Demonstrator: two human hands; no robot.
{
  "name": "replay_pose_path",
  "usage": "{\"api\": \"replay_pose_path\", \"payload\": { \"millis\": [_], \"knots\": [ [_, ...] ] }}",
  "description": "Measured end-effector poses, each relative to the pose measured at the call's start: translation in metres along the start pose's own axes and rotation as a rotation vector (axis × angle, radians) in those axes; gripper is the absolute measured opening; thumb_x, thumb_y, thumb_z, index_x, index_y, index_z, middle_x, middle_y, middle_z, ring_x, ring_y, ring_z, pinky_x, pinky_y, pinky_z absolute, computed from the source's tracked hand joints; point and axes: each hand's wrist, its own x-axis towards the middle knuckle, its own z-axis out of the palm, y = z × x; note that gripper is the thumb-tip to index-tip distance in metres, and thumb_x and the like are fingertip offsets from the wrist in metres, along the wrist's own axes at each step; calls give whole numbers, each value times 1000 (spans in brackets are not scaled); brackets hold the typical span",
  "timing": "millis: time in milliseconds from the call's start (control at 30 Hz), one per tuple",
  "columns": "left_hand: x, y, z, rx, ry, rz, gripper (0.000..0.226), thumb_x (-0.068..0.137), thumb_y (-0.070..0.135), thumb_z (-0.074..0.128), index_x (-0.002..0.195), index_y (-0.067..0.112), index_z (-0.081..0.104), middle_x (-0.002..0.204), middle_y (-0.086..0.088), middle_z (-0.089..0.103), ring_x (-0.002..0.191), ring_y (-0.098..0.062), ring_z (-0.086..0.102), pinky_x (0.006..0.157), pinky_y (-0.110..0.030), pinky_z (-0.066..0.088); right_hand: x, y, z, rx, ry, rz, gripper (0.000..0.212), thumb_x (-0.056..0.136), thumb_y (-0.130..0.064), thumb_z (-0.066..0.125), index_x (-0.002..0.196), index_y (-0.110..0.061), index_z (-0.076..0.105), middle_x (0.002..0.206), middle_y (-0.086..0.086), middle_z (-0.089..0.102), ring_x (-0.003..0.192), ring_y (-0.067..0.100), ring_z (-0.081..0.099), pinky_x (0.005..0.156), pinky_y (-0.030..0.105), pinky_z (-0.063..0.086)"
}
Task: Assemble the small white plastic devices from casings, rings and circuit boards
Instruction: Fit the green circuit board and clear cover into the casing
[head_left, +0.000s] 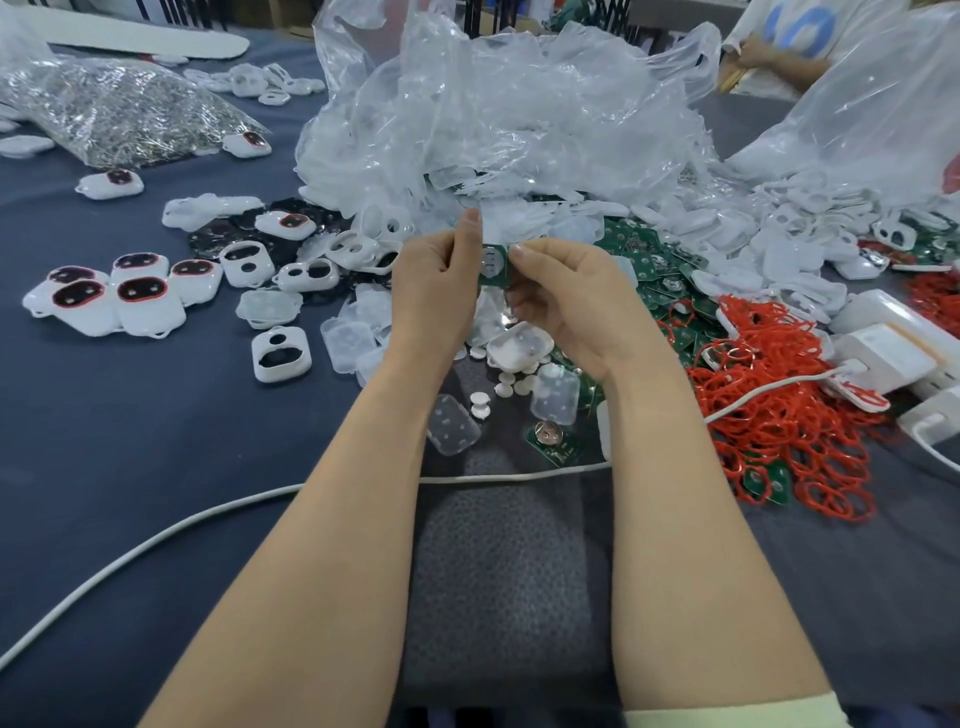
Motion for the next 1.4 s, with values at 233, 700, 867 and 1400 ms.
{"api": "replay_pose_path", "payload": {
  "millis": [233,700,867,1400],
  "knots": [
    [0,2,-1,-76,-40,-36,55,102,33,45,51,19,28,45,4,26,43,-12,22,48,-29,19,-3,0,0,58,-59,-40,21,95,-3,50,78,-9,62,59,-4,62,53,5,52,53,14,44],
    [3,4,-7,-327,-15,-136,49,102,34,41,65,3,47,64,-13,35,55,-24,33,51,-30,28,2,5,39,287,91,-89,30,95,0,45,68,-11,55,54,-5,49,47,6,41,47,16,37],
    [3,3,-5,-386,-8,-182,45,102,35,42,66,9,45,66,-10,39,55,-21,38,52,-29,35,1,8,45,319,120,-94,30,95,-1,44,69,-11,54,54,-6,49,49,6,41,49,17,36],
    [3,4,1,-384,43,-217,46,103,34,41,62,13,38,60,-6,34,51,-16,34,50,-26,33,4,14,52,447,185,-90,29,94,-3,44,67,-13,50,55,-6,48,48,3,41,47,14,39]
  ]
}}
